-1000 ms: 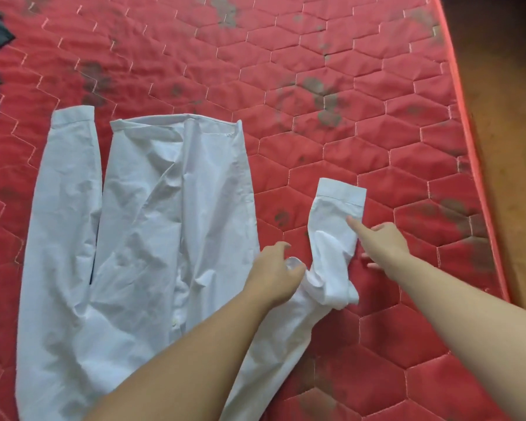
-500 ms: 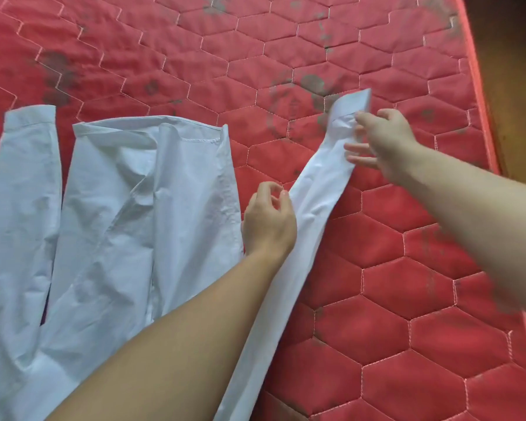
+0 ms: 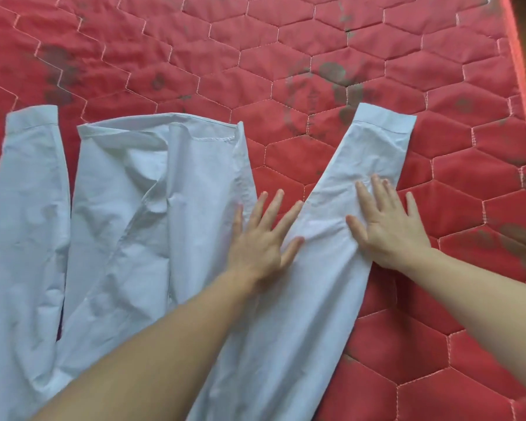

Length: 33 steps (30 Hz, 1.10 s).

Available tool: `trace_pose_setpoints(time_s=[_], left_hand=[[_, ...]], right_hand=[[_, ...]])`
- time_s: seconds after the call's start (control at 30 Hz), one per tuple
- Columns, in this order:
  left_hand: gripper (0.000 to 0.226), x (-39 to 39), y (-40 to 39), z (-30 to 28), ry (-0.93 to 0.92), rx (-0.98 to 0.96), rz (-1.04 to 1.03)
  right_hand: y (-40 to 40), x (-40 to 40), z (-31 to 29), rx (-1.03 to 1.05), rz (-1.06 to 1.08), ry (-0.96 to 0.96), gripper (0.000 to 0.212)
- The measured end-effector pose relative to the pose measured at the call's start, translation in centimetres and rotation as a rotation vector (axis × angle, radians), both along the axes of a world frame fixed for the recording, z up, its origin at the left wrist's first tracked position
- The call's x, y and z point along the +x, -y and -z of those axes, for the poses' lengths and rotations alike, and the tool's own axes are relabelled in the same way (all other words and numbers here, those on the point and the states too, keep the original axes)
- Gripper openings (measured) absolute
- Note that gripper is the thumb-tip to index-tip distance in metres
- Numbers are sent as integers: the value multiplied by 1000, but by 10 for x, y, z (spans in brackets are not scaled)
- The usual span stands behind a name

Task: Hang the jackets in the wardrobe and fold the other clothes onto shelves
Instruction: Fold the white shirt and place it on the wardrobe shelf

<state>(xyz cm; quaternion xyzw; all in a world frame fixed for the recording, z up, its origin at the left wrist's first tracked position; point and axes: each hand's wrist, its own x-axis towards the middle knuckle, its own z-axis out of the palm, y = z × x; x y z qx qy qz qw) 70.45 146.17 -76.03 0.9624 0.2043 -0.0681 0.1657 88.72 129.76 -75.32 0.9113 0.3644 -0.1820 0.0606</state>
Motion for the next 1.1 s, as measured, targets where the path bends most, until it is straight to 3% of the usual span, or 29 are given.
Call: trace_pose_setpoints(time_s=[0.07, 0.13, 0.23, 0.3, 0.43, 0.53, 0.67, 0.77, 0.8, 0.87, 0.9, 0.97, 1.03, 1.1], left_hand=[[63, -17, -37, -12, -8, -6, -163], [59, -36, -73, -24, 8, -1, -246], [58, -62, -117, -35, 91, -13, -318], [54, -81, -149, -36, 175, -65, -493], [54, -114, -217, -29, 225, -55, -773], [53, -120, -263, -16, 180, -187, -933], [52, -110, -298, -6, 172, -164, -859], [70, -92, -311, -10, 188, 22, -664], [70, -84, -317, -11, 172, 50, -583], [50, -72, -331, -14, 88, 65, -465], [36, -69, -338, -16, 62, 73, -445], [18, -69, -350, -23, 87, 59, -464], [17, -73, -361, -31, 110, 27, -470], [21, -75, -374, -35, 124, -42, -485]], right_hand=[[-9, -3, -3, 6, 71, 33, 68], [-32, -16, -11, 144, 120, 84, 67], [-100, -62, -21, 426, -47, 29, 63], [-156, -94, -23, 492, -72, -69, 53], [-231, -90, -25, 496, 469, -317, 59], [-242, -65, -14, 487, 408, -228, 26], [-240, -47, -6, 558, 398, -79, 45], [-244, -36, -4, 531, 318, 23, 22], [-248, -36, -5, 520, 208, 87, 33], [-257, -36, -4, 417, -74, 172, 60], [-261, -35, -3, 357, -193, 207, 57], [-263, -27, -4, 334, -332, 246, 28], [-262, -12, -8, 401, -376, 207, 4], [-263, 2, -21, 449, -265, 100, 7]])
